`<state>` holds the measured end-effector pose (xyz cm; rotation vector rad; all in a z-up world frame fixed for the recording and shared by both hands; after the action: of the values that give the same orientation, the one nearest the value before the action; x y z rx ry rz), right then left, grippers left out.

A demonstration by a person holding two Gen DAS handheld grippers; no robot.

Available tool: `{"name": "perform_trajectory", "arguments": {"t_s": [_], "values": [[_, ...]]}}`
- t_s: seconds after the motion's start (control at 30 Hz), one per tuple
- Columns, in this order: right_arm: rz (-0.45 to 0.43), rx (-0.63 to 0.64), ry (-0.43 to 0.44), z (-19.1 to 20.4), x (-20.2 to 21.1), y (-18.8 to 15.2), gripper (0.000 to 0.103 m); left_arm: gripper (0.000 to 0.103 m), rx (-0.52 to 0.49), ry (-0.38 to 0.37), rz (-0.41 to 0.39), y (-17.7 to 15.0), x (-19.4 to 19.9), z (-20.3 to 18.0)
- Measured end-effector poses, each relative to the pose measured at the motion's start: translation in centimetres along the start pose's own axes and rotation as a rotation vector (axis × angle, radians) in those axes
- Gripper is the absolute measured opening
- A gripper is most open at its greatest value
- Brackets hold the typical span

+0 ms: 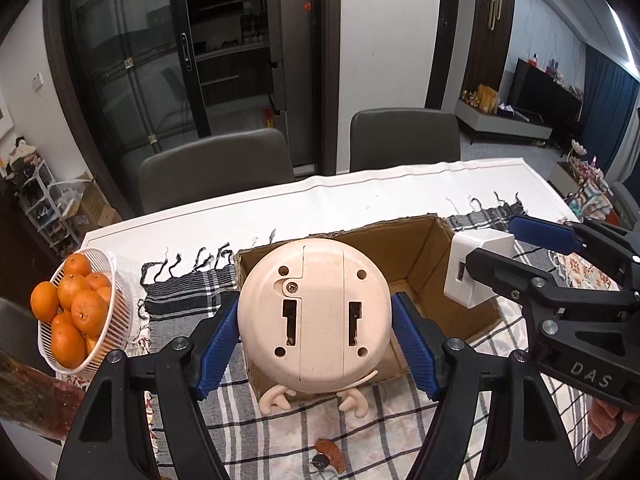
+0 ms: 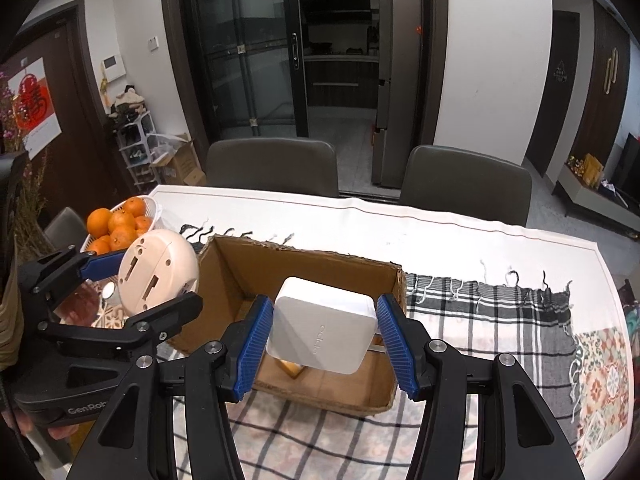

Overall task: Organize rigid objects
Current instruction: 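Open both tools to release the doll head and charger into the box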

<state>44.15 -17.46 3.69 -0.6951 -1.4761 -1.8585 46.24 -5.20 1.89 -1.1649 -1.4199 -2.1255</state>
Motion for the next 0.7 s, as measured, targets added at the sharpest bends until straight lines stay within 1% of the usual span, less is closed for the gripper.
{"name": "perform_trajectory", "arguments": {"t_s": [0.17, 0.27, 0.3, 0.33, 0.4, 0.47, 0.7], "values": [[0.018, -0.008, -0.012, -0.4, -1.0, 0.3, 0.055, 0.073, 0.007, -0.004, 0.036, 0.4, -1.3, 0.3], [0.035, -0.022, -0.010, -0.6, -1.7, 0.4, 0.056, 0.073, 0.008, -0.009, 0.070, 0.4, -2.0, 0.4], [0.045, -0.030, -0.008, -0.7, -1.9, 0.4, 0.056, 0.076, 0.009, -0.004, 0.074, 0.5, -2.2, 0.6], [0.055, -0.035, -0.007, -0.7, -2.1, 0.3, 0.056, 0.081, 0.013, 0.013, 0.078, 0.5, -2.2, 0.8], [0.080, -0.064, -0.012, -1.1, -2.5, 0.3, 0.059, 0.087, 0.026, 0.039, 0.071, 0.5, -2.0, 1.3], [0.087, -0.086, -0.021, -1.6, -2.5, 0.5, 0.059, 0.087, 0.025, 0.043, 0.057, 0.3, -1.6, 1.3], [0.070, -0.060, -0.027, -1.1, -1.6, 0.3, 0.059, 0.087, 0.033, 0.070, 0.039, -0.4, -0.1, 1.7]]}}
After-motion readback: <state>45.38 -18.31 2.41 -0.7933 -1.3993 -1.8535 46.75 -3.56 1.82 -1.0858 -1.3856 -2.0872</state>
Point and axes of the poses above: each gripper's, at about its wrist camera, not at the fingertips, and x roughly against the way its jaws point, z to its left, y to its top, the point moved 9 cm from there along -x, roughly the way its jaws point, and after that the axes turned 15 degrees about -x, right-handed, at the moved point
